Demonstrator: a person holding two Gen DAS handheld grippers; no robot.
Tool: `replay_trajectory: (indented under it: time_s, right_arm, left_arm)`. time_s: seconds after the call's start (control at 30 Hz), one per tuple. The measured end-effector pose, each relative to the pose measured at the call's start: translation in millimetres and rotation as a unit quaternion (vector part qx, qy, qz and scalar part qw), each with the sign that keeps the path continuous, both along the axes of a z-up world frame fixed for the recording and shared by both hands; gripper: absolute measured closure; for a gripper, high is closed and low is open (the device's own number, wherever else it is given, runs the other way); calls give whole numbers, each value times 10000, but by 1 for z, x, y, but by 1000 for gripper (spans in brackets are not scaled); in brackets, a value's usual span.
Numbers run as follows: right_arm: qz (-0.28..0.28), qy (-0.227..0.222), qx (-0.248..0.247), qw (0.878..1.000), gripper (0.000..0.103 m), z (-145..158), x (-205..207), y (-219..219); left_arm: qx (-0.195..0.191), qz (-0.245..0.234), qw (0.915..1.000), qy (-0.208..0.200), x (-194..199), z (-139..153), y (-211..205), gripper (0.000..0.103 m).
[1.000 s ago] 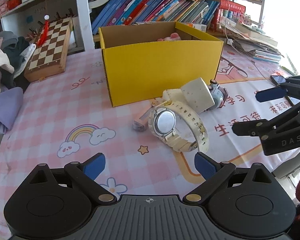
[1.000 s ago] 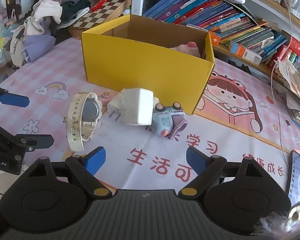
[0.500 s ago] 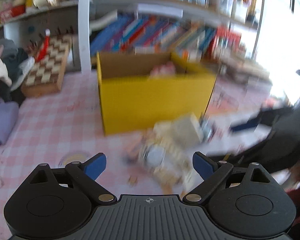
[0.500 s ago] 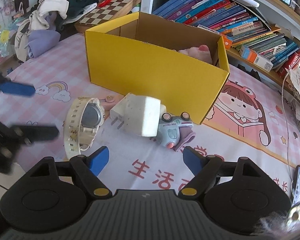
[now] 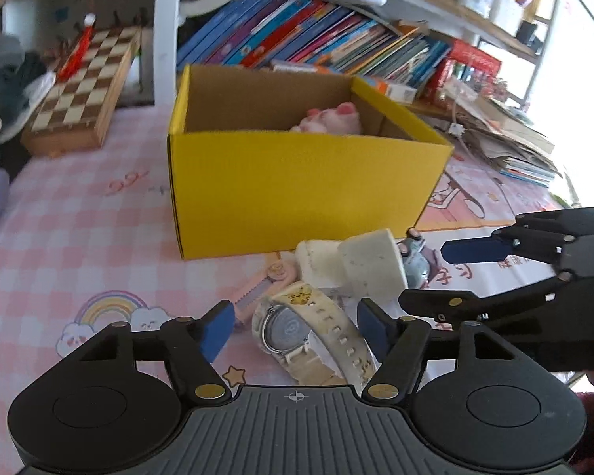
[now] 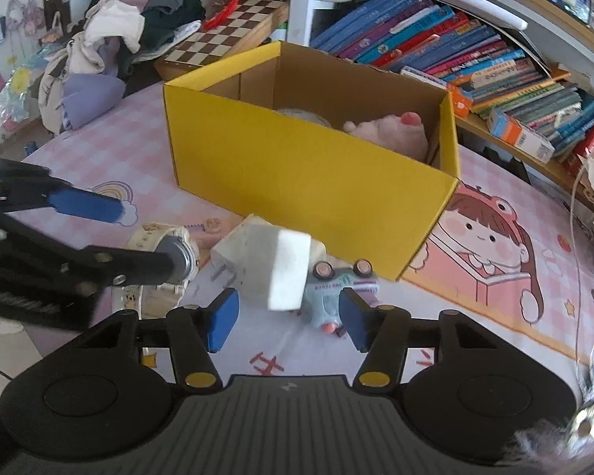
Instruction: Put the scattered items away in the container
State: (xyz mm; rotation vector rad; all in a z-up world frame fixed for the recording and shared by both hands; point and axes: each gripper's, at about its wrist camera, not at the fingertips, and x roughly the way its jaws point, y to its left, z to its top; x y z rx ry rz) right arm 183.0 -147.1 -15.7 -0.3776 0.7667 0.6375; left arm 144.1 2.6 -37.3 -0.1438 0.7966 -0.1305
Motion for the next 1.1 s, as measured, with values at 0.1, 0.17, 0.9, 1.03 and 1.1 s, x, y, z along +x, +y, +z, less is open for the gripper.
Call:
replay_trajectory:
  time_s: [0.1,0.17,0.9,1.03,1.1]
  right_arm:
    - [108,0,-24,9999,49,-1,5,4]
    - [146,16,-18,9999,49,-2,9,6]
    - [453,177,-100,9988,57,-11,33,32]
    - [444,112,-161,9988,61,-11,31,32]
    - [432,121,-147,9989,66,-10,30,31]
  left_arm:
    - [-107,65,9998,134,5,-5,3,43]
    - [-153,30,9997,175,4,-6,2,52]
    - [66,-104,9998,161,-10,7,3,85]
    - [38,-136,9998,169,-10,6,4,85]
    - [37,-157,9998,144,-10,7,3,85]
